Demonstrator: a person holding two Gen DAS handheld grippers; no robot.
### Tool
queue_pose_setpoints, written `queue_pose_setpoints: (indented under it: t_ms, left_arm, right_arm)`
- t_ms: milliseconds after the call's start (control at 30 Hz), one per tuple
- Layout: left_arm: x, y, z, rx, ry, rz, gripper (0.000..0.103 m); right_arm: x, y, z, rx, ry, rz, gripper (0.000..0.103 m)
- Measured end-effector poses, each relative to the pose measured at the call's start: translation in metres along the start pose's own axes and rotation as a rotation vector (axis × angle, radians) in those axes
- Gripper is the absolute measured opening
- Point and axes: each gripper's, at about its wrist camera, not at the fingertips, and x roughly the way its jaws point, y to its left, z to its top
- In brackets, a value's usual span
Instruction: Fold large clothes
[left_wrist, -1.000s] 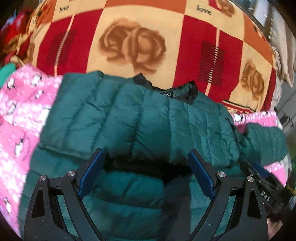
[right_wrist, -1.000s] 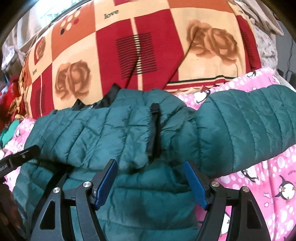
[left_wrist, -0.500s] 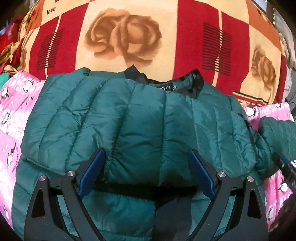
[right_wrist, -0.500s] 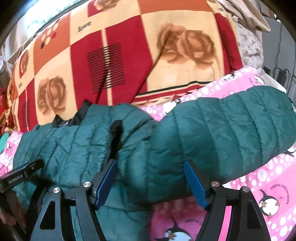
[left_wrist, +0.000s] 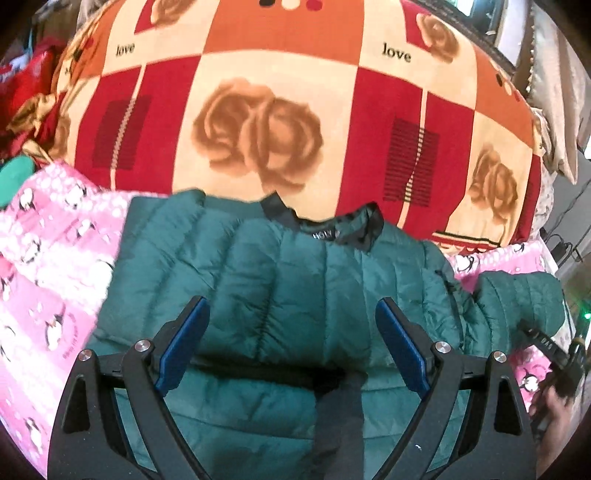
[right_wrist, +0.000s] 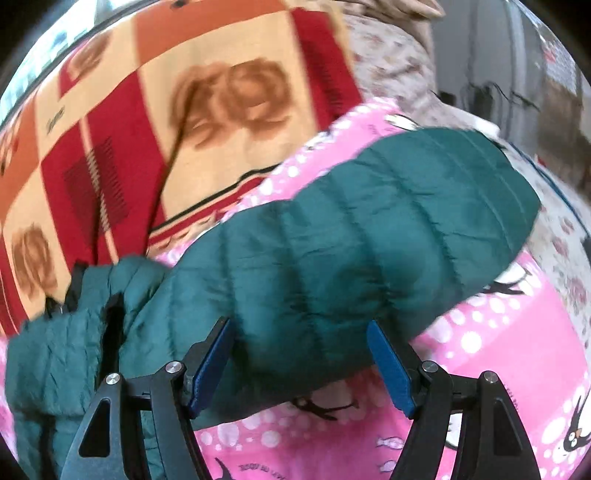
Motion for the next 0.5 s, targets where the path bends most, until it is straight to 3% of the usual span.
queue_pose_setpoints:
  t_ms: [233,400,500]
  left_arm:
    - [0.006,0.01,0.001,0.01,-0.014,0.03,0.091]
    - [0.025,0.014,-0.003,-0.019,0.024,0.046,0.091]
    - [0.033,0.012,-0.005,-0.001,0.039,0.055,0.091]
  right_arm:
    - [-0.015,-0.067,0.017,0.177,-0.053,-0.07,0.072]
    - [-0.006,-0.1,0.021,0.274,-0.054,-0.011,0.073]
    - [0.005,-0.101,0.032,0.276,-0.075,0.012,0.087]
